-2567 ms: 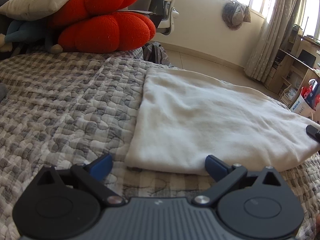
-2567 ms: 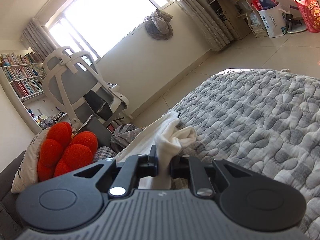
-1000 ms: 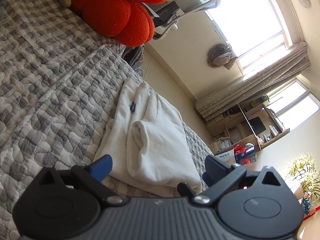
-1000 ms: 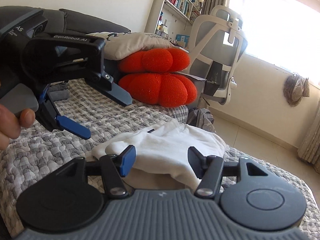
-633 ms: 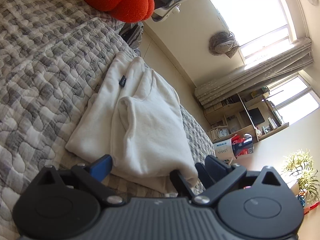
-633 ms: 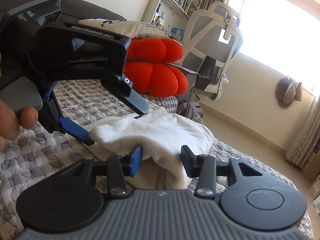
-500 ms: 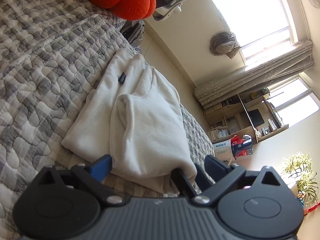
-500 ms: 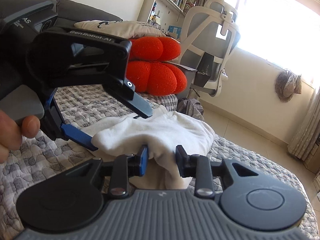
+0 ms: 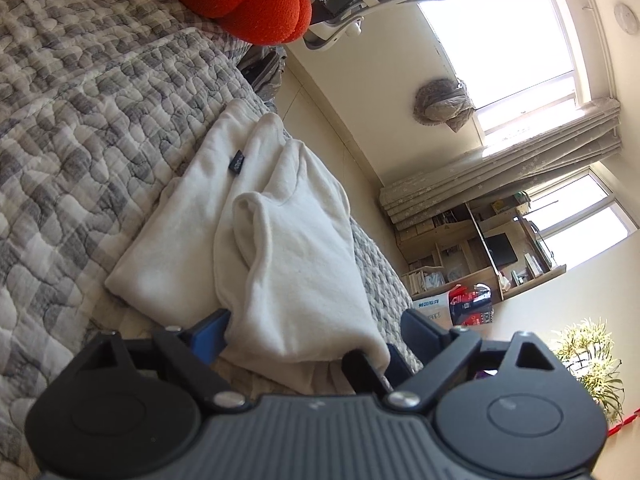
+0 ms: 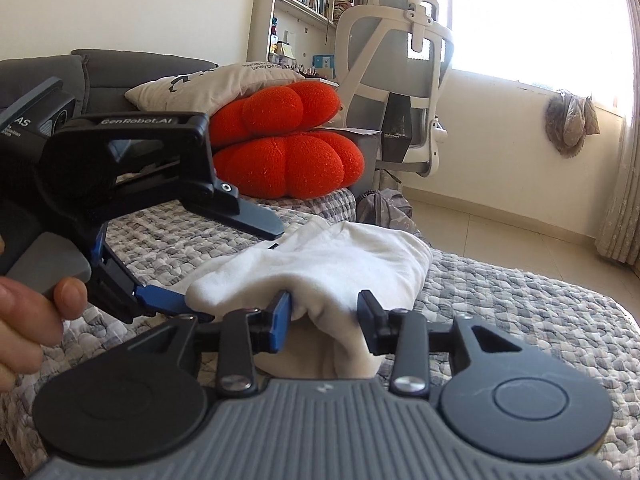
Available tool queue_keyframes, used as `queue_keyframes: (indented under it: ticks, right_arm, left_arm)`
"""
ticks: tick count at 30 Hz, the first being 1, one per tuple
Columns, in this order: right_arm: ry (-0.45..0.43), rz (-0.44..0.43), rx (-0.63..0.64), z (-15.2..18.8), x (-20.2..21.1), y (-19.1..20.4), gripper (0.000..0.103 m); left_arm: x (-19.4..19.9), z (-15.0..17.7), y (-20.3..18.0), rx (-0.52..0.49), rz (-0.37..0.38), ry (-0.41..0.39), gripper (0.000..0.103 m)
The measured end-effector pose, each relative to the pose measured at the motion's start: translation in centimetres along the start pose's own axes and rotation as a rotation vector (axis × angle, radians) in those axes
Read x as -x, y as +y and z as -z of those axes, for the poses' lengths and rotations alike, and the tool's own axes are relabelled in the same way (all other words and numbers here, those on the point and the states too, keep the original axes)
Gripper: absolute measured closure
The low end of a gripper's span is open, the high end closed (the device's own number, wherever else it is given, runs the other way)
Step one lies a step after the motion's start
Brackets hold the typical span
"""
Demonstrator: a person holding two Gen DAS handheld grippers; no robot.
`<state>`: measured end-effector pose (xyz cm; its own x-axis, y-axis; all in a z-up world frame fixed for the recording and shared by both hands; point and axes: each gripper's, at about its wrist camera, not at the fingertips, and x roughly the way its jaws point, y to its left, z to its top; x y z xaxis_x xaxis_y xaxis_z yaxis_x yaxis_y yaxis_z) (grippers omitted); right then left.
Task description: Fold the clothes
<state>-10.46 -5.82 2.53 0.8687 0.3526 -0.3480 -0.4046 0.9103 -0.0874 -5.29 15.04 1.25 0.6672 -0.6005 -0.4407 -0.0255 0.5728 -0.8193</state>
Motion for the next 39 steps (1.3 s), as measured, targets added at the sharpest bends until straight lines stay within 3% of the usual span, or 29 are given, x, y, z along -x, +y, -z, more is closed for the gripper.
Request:
queue_keyframes:
  ticks: [9,14,16,17,24,29,34,39]
  right_arm:
    - [0.003,0.009,0.023,0.7,0.3,-0.1,0.058]
    - [0.008,0.024,0.085,1.0,-0.1,0.7,0.055]
    - [0.010,0.036,0.122,1.1,-0.2,1.2,0.070]
    - [0.011,0.042,0.135,1.1,-0.3,1.2,0.072]
    - [0.013,0.048,0.216,1.4,-0.4,1.9,0.080]
    - [0.057,0.033,0.307,1.9,-1.2,3.0,0.080]
    - [0.098,0.011,0.381,2.3,-2.0,3.9,0.080]
    - [0.100,-0.014,0.329,2.2,-1.8,3.3,0.081]
  left_arm:
    - [-0.4,-1.0,0.2,-0.046,-0.030,-0.012,0.066]
    - [0.0,-1.6,0.1,-0.069,-0.054,-0.021,0.079]
    - [0.4,-1.9,-0.5,-0.108,-0.068,-0.038,0.086]
    - [0.5,-2.2,-0.8,-0.123,-0.071,-0.045,0.088]
    - [3.6,-3.8,-1.4,-0.177,-0.056,-0.141,0.094]
    - [3.2,-2.9,0.9,-0.147,-0.110,-0.120,0.094]
    - [4.2,-2.6,1.3,-0.160,-0.118,-0.144,0.094]
    - [5.5,-1.7,0.7,-0.205,-0.128,-0.175,0.095]
